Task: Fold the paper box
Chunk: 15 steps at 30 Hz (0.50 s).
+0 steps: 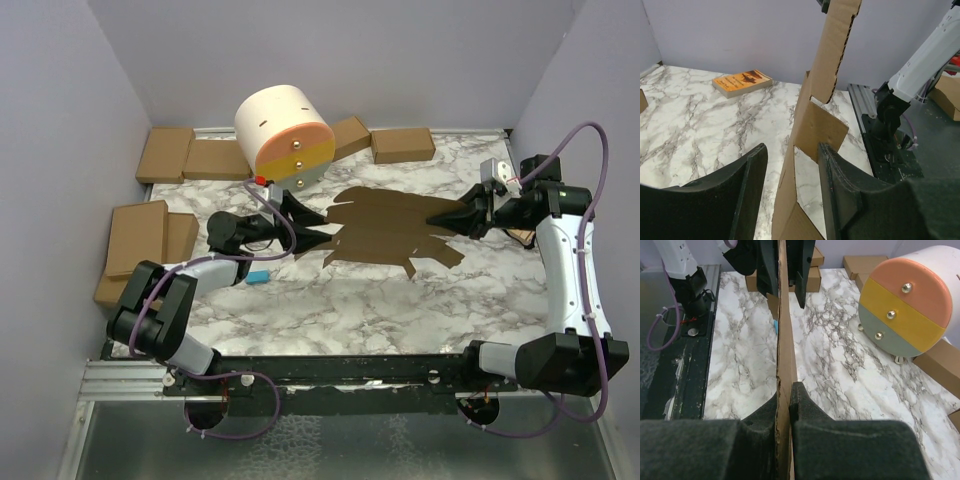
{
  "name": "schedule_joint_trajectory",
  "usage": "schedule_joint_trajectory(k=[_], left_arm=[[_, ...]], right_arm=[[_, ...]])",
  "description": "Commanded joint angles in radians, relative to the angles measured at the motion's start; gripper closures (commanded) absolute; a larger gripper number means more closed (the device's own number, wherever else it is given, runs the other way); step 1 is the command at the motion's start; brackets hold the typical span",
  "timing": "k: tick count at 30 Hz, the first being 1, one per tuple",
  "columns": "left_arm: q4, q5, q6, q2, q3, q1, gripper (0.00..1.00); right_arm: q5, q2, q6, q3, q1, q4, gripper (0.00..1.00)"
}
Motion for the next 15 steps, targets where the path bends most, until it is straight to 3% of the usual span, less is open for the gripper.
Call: schedule_joint_trajectory(k=[1,15], left_arm=[[0.064,-0.013,-0.009,0.023,0.011,-0.018,0.52],[-0.047,-0.105,0.085,0.067,0.107,-0.092,0.49]], right_arm=[[-0.073,-0.015,0.012,-0.014,0.005,0.017,0.99],[-0.089,-0.018,0.027,-0.026,0.021,0.029,0.99]])
